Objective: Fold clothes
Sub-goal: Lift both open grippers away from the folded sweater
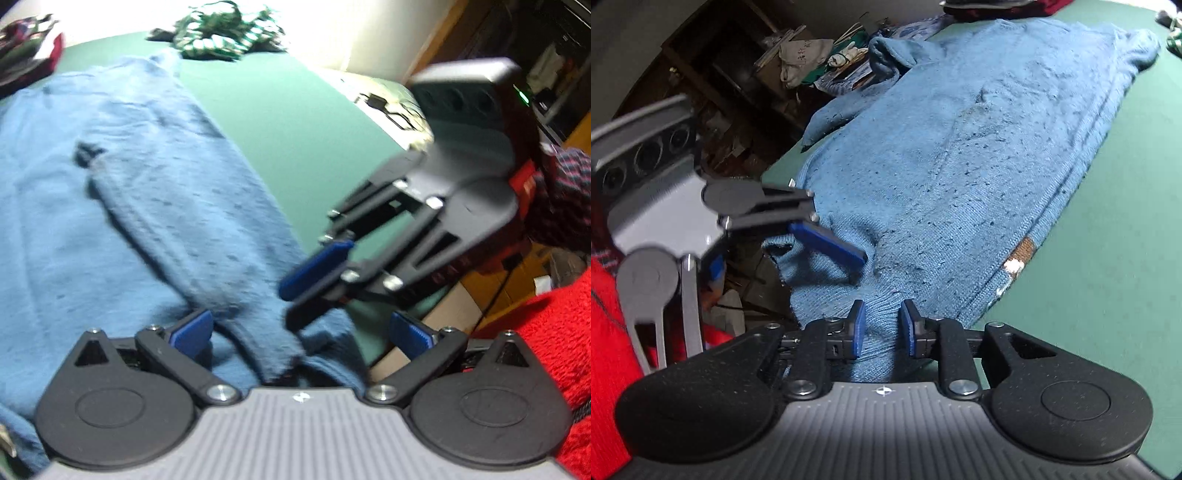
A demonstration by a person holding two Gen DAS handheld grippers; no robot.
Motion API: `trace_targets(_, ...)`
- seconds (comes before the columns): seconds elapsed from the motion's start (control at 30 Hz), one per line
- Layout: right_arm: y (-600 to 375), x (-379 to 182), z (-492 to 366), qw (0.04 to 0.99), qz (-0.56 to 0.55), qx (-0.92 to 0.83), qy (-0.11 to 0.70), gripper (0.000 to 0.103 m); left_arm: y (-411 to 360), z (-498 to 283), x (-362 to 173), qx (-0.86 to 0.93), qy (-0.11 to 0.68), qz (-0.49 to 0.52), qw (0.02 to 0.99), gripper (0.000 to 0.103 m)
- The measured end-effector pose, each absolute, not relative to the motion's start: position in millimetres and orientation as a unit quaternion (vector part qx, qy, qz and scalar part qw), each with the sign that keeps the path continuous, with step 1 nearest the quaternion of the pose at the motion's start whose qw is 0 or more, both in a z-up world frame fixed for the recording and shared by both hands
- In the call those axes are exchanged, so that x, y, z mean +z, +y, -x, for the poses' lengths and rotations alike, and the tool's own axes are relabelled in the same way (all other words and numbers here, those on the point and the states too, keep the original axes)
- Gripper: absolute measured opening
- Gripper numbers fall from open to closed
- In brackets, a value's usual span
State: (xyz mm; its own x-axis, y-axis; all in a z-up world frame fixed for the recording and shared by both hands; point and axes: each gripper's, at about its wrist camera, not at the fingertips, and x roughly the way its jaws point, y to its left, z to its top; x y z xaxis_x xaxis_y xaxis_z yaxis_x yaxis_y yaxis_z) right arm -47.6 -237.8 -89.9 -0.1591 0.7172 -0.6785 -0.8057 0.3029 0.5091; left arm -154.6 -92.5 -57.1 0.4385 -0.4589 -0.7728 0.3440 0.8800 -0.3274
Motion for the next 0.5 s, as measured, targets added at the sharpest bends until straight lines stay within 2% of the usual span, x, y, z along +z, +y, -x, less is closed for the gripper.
trace_targets(0.3, -223, -75, 54, 0.662, 0.086, 0.537, 0.516, 0.024, -20, 158, -40, -0.221, 0.456, 0.046, 0.861, 0.102)
trace_targets(0.4, -224, -54, 42, 0.698, 0.013, 0.505, 0.507, 0.025, 29, 165, -27, -0.180, 0.443, 0.045, 0.877, 0.102)
trace_targets(0.47, -226, -46, 33, 0.726, -0.064, 0.469, 0.500, 0.031, 67, 168, -20, -0.134, 0.429, 0.042, 0.892, 0.102)
trace_targets(0.5, -222, -46, 32, 0.734, -0.081, 0.452, 0.500, 0.038, 88, 169, -17, -0.107, 0.421, 0.041, 0.900, 0.102)
